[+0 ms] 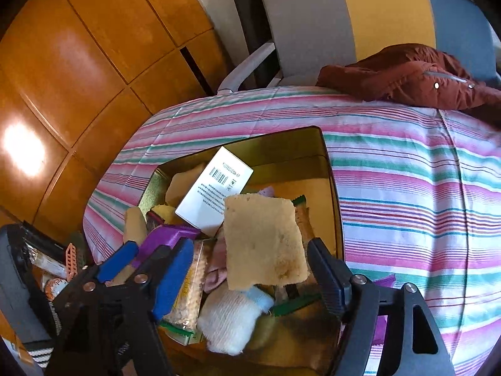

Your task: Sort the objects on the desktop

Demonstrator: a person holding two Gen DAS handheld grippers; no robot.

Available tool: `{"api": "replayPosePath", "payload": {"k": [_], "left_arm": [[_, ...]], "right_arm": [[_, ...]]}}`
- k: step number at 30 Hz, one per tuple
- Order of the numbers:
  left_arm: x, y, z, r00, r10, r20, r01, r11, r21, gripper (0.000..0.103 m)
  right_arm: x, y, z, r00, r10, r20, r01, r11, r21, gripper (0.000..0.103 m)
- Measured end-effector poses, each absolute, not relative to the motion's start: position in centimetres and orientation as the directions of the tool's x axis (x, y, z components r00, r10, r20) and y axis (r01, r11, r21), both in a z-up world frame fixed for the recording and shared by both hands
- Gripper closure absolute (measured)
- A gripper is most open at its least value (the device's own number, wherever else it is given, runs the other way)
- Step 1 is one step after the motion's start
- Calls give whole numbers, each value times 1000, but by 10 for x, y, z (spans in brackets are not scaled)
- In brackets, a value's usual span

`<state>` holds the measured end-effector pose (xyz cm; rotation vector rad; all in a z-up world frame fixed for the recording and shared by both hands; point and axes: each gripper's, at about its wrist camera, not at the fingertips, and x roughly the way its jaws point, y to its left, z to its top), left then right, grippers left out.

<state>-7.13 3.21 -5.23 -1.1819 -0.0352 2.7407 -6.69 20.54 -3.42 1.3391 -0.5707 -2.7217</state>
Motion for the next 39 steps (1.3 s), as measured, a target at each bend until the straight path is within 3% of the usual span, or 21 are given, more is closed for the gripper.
{"api": "replayPosePath", "payload": {"k": [7, 9, 14, 22, 33, 39], "left_arm": [[-55, 22, -39, -713, 123, -690, -111, -992, -62, 47], [-51, 19, -35, -721, 129, -681, -110, -991, -71, 40], [-39, 14, -27, -736, 128, -665, -108, -992, -71, 38], [-20, 13, -15, -747, 104, -657, -87, -995, -58, 26], [-5, 15, -1, -776, -12, -631, 7, -1000, 11, 26], [-6, 13, -8, -750, 43, -660, -16, -999, -47, 28]], "right_arm": [[-52, 196, -29, -642, -146, -753, -106, -955, 275, 23], [-45, 193, -28, -654, -122, -746, -108, -962, 252, 22], [-28, 191, -25, -686, -91, -722, -121, -964, 236, 22], [1, 185, -27, -699, 0, -715, -149, -978, 145, 21], [22, 175, -35, -697, 50, -715, -150, -986, 78, 18], [24, 172, -33, -703, 49, -709, -145, -987, 76, 18]]}}
